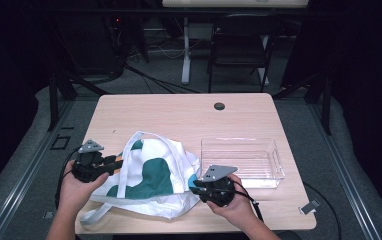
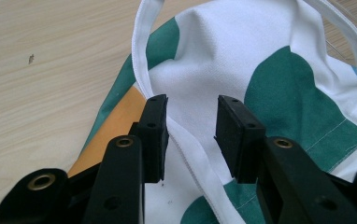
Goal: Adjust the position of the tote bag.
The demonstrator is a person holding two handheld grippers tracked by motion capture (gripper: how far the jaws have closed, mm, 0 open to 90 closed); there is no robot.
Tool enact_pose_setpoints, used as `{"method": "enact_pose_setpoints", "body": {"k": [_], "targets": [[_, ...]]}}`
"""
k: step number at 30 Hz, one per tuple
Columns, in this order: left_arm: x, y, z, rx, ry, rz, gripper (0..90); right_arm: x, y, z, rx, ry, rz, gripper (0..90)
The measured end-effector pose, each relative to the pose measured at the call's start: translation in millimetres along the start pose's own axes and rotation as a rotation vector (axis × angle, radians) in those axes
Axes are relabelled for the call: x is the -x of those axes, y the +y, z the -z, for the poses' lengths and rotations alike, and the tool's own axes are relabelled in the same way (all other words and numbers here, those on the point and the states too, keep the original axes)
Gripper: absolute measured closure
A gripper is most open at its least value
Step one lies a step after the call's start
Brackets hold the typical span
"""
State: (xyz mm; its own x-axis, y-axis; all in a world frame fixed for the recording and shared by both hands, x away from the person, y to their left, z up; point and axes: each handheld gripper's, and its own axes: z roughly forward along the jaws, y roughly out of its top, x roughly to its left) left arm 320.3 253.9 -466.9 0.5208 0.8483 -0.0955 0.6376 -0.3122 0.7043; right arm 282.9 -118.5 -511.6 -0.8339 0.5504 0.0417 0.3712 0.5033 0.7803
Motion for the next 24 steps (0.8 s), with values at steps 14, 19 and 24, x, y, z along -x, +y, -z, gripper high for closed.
{"method": "enact_pose_setpoints", "body": {"k": [14,19,24], "targets": [[6.5,-2.6,-1.0,-0.011,-0.021,-0.022,64.7,-6.5,5.1,-2.1,-0.002,0.009,0.070,62.0],[10.6,-3.6,-1.0,-0.022,-0.035,-0.013,67.5,-4.7,6.6,-1.7,0.013,-0.001,0.064,62.0],[10.5,-6.8,-0.9,-0.024,-0.021,-0.009,67.0,-1.8,7.4,-1.8,0.023,-0.003,0.051,63.0]]}}
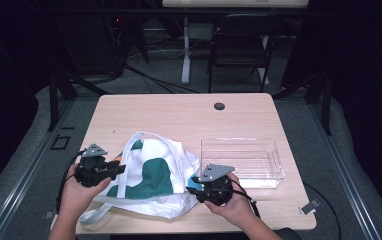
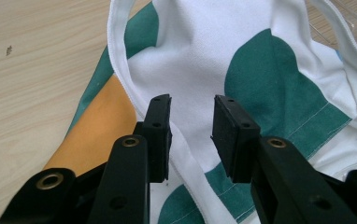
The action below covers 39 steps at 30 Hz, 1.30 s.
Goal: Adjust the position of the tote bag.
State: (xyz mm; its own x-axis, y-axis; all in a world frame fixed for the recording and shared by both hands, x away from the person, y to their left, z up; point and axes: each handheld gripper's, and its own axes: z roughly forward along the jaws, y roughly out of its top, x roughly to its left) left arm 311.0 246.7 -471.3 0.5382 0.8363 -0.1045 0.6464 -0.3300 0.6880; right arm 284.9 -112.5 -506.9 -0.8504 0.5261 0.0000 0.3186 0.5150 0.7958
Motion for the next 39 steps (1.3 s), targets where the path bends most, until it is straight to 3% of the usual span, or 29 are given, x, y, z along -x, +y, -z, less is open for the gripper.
{"method": "enact_pose_setpoints", "body": {"k": [12,20,39], "targets": [[1.4,-9.1,-4.9,-0.041,0.006,0.019,66.8,4.4,3.6,-4.4,0.028,-0.001,-0.028,64.4],[2.2,-13.3,-7.5,-0.068,0.010,0.019,67.0,4.3,6.3,-6.9,0.032,0.010,-0.024,64.2],[-1.3,-21.4,-18.3,-0.115,0.004,0.063,67.1,3.1,8.0,-11.2,0.033,0.027,-0.024,61.9]]}}
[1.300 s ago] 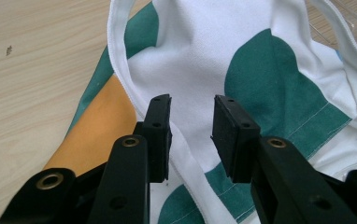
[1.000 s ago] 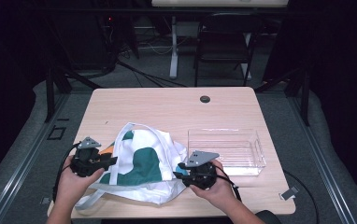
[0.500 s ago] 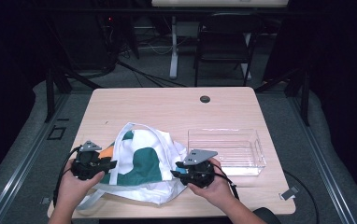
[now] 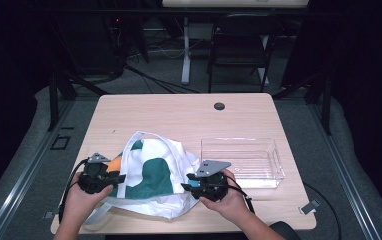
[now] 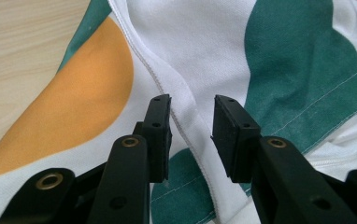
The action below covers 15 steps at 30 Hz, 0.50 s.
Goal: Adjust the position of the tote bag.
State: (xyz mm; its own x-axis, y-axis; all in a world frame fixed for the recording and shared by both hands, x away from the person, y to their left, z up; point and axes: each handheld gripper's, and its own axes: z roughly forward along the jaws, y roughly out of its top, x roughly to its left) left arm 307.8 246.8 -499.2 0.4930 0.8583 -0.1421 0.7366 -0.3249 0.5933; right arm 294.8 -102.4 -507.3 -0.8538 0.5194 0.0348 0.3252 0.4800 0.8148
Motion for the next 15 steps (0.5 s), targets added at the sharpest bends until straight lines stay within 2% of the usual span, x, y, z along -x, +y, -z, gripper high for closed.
{"method": "enact_pose_setpoints", "body": {"k": [15], "targets": [[-4.5,-3.5,-7.1,-0.033,-0.017,0.017,67.0,-1.0,-0.6,-1.3,-0.006,-0.001,0.006,61.5]]}}
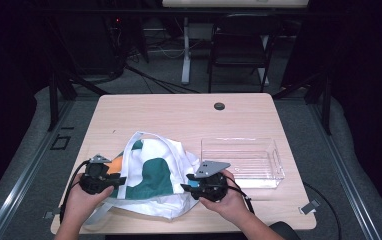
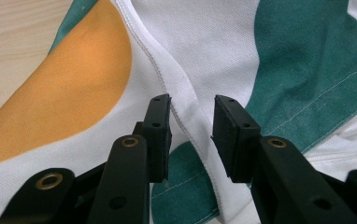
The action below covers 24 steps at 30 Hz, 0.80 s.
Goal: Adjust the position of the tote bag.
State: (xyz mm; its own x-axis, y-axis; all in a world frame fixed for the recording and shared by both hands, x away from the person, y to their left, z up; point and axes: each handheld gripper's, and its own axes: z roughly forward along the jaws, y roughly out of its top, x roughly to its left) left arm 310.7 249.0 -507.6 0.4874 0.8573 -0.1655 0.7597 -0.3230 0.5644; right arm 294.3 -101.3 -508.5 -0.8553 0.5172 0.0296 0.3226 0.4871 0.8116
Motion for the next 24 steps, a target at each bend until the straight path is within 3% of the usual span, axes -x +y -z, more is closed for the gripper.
{"method": "enact_pose_setpoints", "body": {"k": [19,24], "targets": [[-6.3,-3.2,-0.6,0.001,-0.007,0.029,63.8,0.3,-0.9,-1.5,-0.001,-0.002,-0.001,60.7],[-7.2,-3.3,0.1,-0.006,-0.025,0.029,63.8,-0.3,-1.1,-2.4,-0.003,-0.001,0.005,60.5]]}}
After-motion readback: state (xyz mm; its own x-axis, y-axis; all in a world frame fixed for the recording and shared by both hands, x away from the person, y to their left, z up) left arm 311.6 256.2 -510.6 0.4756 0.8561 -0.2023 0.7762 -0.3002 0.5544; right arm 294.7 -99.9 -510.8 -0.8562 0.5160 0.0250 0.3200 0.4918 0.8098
